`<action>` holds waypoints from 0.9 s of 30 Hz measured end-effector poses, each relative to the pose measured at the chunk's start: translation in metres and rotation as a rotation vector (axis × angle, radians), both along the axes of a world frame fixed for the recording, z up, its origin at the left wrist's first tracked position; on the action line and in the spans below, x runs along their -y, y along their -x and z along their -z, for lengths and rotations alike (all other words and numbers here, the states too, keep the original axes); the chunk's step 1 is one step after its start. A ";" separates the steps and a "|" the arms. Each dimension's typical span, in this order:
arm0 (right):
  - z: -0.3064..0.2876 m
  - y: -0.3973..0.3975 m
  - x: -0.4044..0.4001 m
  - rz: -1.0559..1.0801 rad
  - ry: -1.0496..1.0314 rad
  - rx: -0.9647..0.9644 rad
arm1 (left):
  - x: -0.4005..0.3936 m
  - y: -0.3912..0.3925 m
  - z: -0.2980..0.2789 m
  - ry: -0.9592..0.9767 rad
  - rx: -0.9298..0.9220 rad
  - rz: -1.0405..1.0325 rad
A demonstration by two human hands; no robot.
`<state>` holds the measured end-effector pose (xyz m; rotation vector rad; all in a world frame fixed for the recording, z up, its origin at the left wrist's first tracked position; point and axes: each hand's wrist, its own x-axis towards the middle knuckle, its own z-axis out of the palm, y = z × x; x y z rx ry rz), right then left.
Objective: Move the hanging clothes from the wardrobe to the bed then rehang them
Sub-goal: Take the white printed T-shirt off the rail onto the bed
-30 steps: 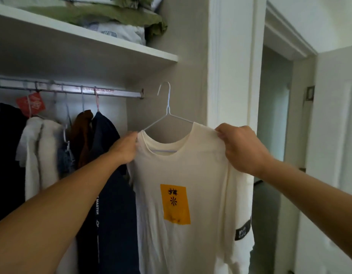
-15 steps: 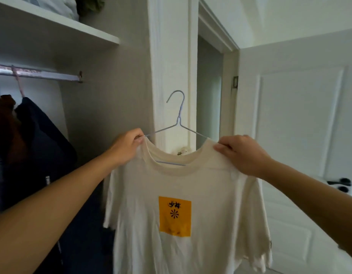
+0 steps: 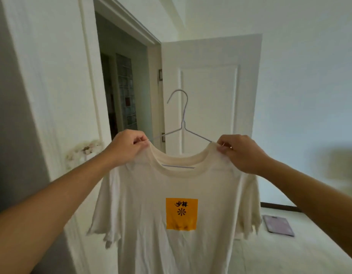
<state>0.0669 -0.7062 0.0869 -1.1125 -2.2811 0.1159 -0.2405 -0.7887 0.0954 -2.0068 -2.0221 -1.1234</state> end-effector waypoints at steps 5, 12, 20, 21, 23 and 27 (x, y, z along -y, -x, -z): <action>0.007 -0.105 -0.016 0.077 0.021 0.018 | -0.040 -0.097 0.013 0.063 0.037 0.115; 0.023 -0.245 -0.026 0.238 0.058 0.044 | -0.096 -0.229 0.029 0.102 0.046 0.272; 0.035 -0.379 -0.025 0.474 0.086 0.056 | -0.167 -0.372 0.042 0.101 0.037 0.459; 0.038 -0.394 -0.025 0.503 0.092 0.058 | -0.176 -0.389 0.044 0.104 0.034 0.492; 0.045 -0.424 -0.025 0.559 0.111 0.047 | -0.195 -0.423 0.049 0.121 0.023 0.564; 0.060 -0.480 -0.024 0.679 0.153 0.056 | -0.233 -0.493 0.062 0.151 -0.005 0.702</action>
